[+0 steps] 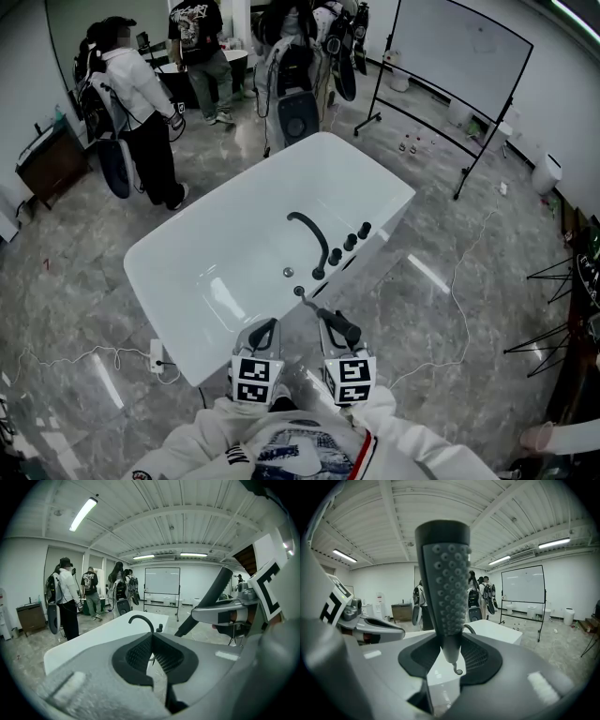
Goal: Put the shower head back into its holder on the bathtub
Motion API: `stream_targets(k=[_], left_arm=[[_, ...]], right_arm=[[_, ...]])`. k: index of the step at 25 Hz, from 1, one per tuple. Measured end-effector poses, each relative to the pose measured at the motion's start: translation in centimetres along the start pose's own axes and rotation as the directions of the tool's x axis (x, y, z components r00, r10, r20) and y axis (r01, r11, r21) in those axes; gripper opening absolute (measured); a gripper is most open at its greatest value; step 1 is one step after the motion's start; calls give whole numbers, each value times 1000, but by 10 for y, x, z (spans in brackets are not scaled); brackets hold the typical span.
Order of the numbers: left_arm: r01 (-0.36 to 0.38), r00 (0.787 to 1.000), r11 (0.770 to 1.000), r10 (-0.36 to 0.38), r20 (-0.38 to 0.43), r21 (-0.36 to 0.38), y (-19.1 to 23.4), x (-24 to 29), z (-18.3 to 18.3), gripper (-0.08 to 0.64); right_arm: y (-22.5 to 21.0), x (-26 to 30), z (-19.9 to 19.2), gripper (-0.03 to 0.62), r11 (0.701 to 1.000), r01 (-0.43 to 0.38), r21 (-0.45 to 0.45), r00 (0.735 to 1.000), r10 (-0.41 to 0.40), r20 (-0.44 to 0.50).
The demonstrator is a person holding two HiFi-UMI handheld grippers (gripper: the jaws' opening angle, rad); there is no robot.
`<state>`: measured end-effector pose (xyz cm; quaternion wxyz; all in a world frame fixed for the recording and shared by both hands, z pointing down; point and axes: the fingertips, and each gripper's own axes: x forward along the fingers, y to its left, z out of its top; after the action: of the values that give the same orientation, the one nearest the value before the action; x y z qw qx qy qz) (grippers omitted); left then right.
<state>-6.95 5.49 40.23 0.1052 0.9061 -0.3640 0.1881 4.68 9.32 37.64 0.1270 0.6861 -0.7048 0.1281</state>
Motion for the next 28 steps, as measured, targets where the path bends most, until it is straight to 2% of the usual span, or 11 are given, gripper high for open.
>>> stream_targets(k=[13, 19, 28], left_arm=[[35, 999, 999, -35, 25, 13, 34, 4, 3, 2], [52, 998, 999, -53, 27, 8, 36, 11, 7, 2], [40, 999, 999, -39, 13, -12, 52, 22, 10, 2]], right_arm=[[11, 23, 0, 138, 998, 69, -5, 998, -69, -6], [6, 30, 3, 138, 996, 90, -5, 996, -90, -17], [7, 53, 4, 138, 997, 73, -5, 996, -73, -40]])
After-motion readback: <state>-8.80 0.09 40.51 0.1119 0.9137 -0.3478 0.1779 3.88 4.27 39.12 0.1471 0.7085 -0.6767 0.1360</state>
